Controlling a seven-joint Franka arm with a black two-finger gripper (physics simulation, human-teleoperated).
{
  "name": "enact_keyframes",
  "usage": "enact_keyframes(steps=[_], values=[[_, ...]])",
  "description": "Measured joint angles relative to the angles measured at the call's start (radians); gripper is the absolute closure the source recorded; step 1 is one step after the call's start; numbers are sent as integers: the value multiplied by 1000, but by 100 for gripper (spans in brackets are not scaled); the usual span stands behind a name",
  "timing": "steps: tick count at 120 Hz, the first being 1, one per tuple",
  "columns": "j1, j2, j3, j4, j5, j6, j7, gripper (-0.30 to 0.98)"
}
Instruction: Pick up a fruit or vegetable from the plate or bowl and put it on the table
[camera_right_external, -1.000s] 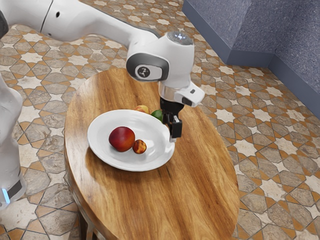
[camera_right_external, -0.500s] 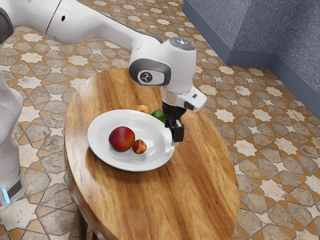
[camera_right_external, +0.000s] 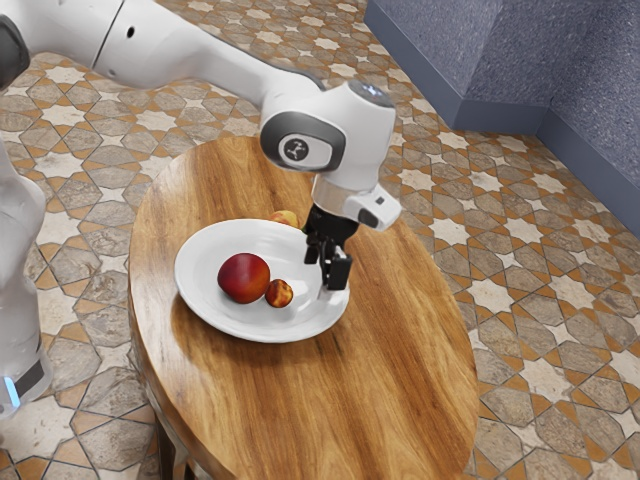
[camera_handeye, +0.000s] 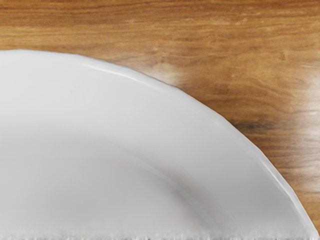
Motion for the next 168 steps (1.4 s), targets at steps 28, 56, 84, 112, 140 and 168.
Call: enact_keyframes(steps=[28, 56, 84, 112, 140, 168], values=[[1, -31, 0, -28, -2, -13, 7, 0], [2, -51, 1, -68, -2, -7, 11, 0], [2, -52, 2, -96, -3, 7, 14, 0], [2, -49, 2, -121, -4, 20, 16, 0], [2, -48, 2, -131, -5, 35, 17, 0], [2, -48, 7, -131, -4, 40, 21, 0]])
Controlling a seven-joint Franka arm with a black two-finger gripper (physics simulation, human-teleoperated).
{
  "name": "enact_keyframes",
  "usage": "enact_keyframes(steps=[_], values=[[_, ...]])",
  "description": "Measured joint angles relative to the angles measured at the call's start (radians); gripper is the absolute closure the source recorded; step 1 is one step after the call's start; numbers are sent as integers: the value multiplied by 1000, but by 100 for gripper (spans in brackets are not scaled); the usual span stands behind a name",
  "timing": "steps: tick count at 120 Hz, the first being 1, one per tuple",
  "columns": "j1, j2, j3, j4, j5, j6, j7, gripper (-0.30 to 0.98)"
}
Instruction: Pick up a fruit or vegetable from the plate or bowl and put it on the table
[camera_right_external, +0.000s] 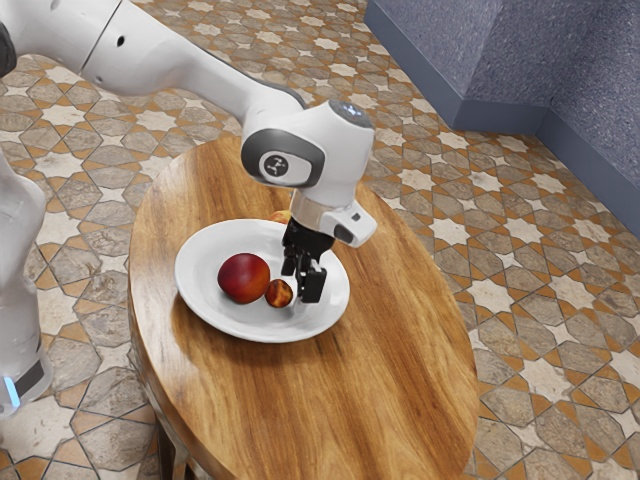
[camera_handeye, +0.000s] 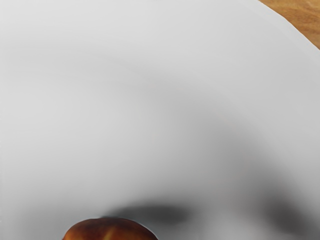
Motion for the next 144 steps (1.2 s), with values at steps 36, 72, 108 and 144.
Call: enact_keyframes(steps=[36, 72, 108, 144], values=[[0, 0, 15, -1, 2, 1, 11, 0], [0, 0, 16, -29, 0, 5, 20, 0], [1, -1, 31, -38, 0, 11, 26, 0], [1, -5, 37, -45, 2, 12, 33, 0]])
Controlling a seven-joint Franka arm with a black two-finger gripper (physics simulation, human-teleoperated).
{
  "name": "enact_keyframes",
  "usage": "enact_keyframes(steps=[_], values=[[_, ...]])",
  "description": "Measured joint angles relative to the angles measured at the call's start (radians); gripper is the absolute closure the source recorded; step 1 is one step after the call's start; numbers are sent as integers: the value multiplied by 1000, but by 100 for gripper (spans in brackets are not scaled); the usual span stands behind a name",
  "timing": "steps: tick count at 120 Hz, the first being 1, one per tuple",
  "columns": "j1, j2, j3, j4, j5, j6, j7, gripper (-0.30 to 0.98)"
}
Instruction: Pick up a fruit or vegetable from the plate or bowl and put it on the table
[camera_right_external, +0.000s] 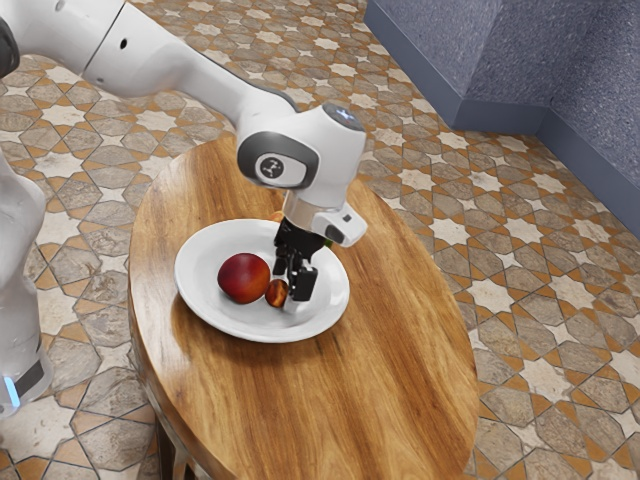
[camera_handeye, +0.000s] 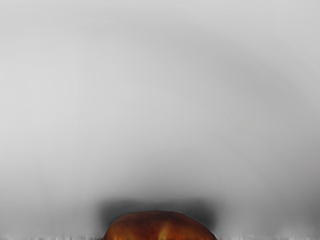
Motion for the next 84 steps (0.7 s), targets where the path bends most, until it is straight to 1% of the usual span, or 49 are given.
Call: enact_keyframes(steps=[64, 74, 84], values=[[0, -3, 0, -13, 0, 0, 4, 0], [0, -3, 0, -14, 0, 0, 3, 2], [0, -3, 0, -14, 0, 0, 3, 8]])
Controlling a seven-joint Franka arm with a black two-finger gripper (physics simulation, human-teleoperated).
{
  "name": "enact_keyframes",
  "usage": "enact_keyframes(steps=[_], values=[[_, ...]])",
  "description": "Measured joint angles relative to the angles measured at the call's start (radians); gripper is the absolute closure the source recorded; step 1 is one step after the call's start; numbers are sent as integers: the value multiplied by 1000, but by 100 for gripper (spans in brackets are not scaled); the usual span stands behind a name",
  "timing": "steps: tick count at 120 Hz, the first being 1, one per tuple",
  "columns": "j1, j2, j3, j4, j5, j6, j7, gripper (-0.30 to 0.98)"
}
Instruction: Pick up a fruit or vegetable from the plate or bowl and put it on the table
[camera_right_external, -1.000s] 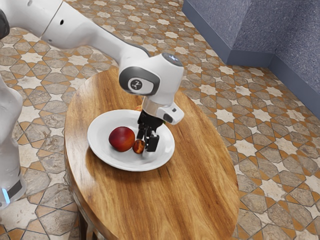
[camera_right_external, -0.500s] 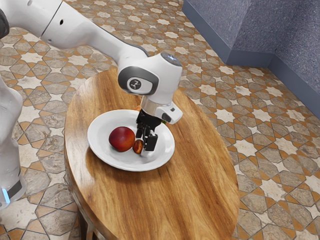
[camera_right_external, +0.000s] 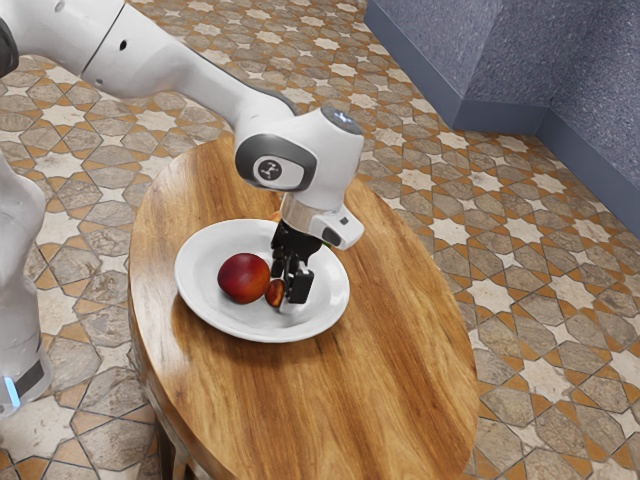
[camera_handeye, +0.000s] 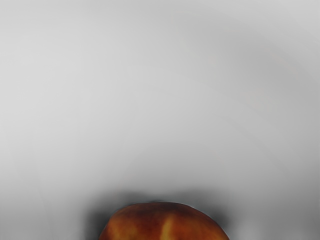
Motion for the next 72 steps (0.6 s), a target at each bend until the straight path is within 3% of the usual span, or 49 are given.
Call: enact_keyframes(steps=[72], values=[[0, 0, 0, -9, 1, 0, -4, 36]])
